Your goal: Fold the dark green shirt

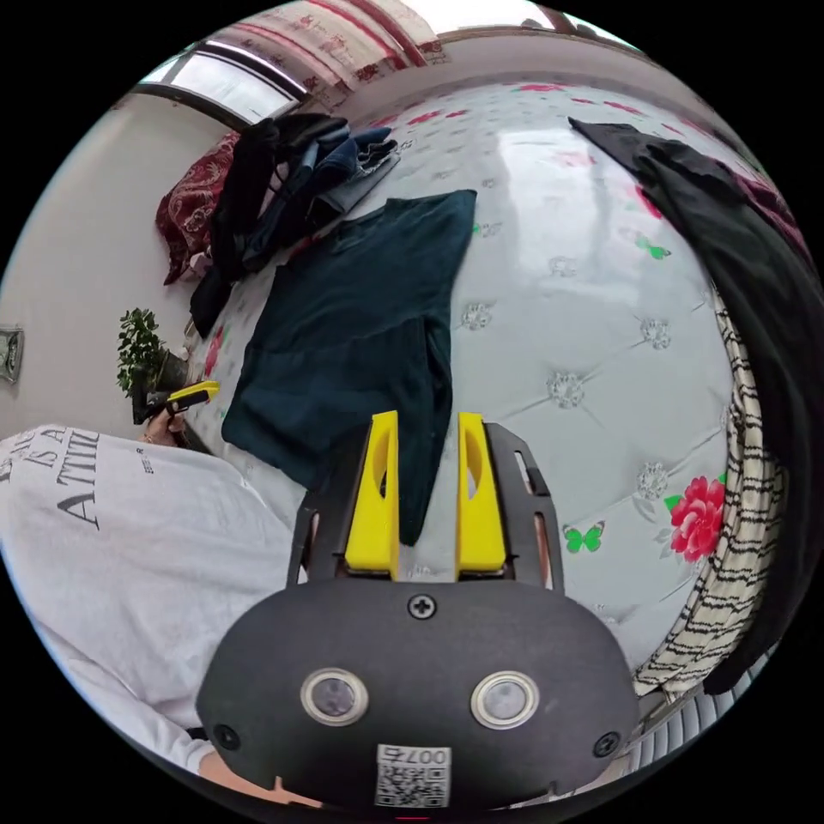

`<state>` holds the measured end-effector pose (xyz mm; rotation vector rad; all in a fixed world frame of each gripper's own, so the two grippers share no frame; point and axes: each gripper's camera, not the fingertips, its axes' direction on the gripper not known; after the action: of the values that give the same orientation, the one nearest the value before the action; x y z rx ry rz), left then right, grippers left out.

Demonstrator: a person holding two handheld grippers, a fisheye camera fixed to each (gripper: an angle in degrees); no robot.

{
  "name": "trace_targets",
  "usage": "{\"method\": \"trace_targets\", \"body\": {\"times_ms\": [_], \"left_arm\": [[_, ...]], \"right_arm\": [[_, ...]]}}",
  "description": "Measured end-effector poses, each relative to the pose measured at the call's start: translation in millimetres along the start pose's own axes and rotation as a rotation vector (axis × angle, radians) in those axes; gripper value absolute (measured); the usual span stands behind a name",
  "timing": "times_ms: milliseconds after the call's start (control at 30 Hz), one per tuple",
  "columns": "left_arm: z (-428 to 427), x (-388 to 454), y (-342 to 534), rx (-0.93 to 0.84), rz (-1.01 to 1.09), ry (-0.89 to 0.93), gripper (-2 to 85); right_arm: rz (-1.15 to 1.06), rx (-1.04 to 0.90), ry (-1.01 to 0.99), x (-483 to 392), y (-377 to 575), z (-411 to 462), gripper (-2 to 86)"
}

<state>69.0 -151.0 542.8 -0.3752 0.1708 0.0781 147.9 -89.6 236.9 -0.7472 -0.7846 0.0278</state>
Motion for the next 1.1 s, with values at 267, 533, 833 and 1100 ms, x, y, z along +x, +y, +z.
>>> {"method": "trace_targets", "body": {"times_ms": [267,533,833,1100], "left_arm": [[64.4,53.2,-70.1,-0.173,0.094,-0.177,3.5],[19.7,40.3,-59.7,0.012,-0.011,-0.06,1.4],[13.9,17.6,-29.7,-0.052,-0.124,-0.118,9.2],[37.4,65.8,47.8,-0.205,0.037,-0.047,9.0]], "right_arm": [[-0.027,-0.114,0.163,-25.4,-56.7,62.6,1.6],[-0.059,0.064,0.171,-40.4,-45.6,14.6,0.4],[0.097,-0.02,0.061,9.6,-13.8,26.2,3.6],[0.035,-0.216,0.079,3.8,53.7,48.2,6.4]]}}
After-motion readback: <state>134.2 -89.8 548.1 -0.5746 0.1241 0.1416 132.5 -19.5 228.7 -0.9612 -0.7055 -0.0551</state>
